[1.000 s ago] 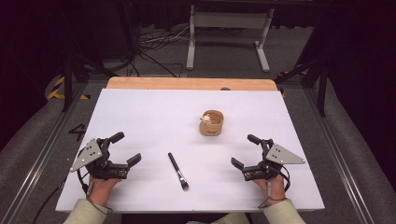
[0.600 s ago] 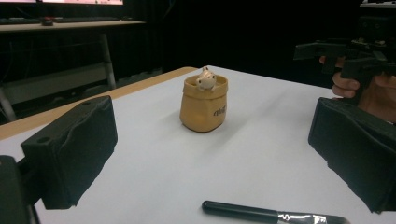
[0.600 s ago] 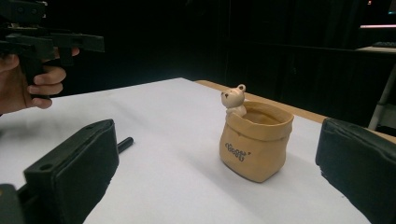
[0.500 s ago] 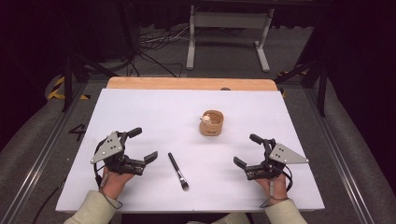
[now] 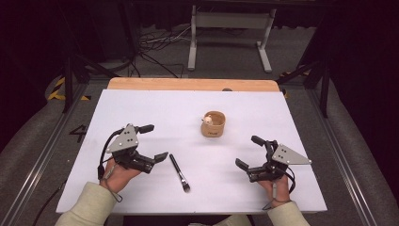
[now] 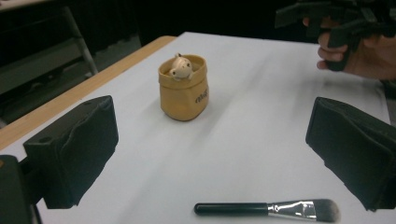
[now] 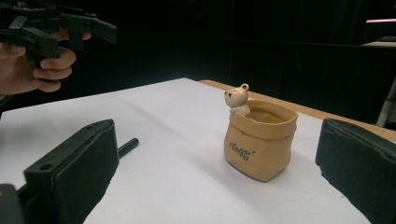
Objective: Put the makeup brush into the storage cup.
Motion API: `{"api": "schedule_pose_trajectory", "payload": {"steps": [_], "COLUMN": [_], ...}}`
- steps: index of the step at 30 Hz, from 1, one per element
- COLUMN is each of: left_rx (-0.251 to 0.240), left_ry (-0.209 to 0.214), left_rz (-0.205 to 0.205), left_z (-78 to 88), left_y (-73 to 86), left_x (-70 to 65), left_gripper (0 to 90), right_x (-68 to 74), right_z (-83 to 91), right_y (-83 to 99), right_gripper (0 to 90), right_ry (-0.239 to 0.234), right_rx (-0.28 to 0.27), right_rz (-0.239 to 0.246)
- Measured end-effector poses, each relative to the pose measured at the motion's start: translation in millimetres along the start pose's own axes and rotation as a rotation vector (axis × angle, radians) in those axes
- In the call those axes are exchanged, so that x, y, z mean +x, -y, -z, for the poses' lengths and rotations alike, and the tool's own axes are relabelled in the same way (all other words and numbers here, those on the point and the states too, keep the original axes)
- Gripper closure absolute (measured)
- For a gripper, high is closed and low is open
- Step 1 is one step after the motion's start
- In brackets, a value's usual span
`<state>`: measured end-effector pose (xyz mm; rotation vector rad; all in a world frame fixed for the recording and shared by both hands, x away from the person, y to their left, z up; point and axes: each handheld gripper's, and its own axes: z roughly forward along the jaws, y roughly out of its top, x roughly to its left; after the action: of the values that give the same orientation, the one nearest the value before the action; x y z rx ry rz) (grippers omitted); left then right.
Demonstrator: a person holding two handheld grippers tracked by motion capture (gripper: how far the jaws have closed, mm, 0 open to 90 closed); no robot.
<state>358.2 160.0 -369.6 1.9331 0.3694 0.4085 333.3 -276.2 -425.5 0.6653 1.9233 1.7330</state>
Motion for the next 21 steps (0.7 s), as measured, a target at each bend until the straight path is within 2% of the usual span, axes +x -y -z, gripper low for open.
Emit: {"api": "schedule_pose_trajectory", "payload": {"steps": [3,4,7,11,15,21], "left_rx": [0.078,0.078,0.130,0.228,0.323,0.403], "left_ry": [0.045,0.045,0.065,0.112,0.150,0.179], "left_rz": [-0.039,-0.039,-0.061,-0.078,-0.098,-0.133], "left_z": [-6.1,-6.1,-10.2,-20.2,-31.0,-44.8], "left_y": [-13.0,-13.0,-21.6,-30.4,-33.3,-33.3], "left_x": [0.0,0.0,0.6,4.3,6.1,3.6], "left_gripper": [2.3,2.3,2.3,1.8,1.3,1.3], "right_x": [-0.2,-0.8,-1.5,-2.2,-1.7,-2.2], "right_z": [1.3,2.5,3.6,4.7,6.5,8.9], "right_y": [-0.1,0.0,0.2,1.4,1.6,1.9], "right_gripper": [0.0,0.0,0.0,0.0,0.0,0.0], "right_ry": [0.006,0.006,0.011,0.006,0.004,0.003], "right_rx": [-0.002,-0.003,-0.004,0.004,0.010,0.011], "right_rz": [-0.002,-0.008,-0.013,-0.022,-0.022,-0.032]}}
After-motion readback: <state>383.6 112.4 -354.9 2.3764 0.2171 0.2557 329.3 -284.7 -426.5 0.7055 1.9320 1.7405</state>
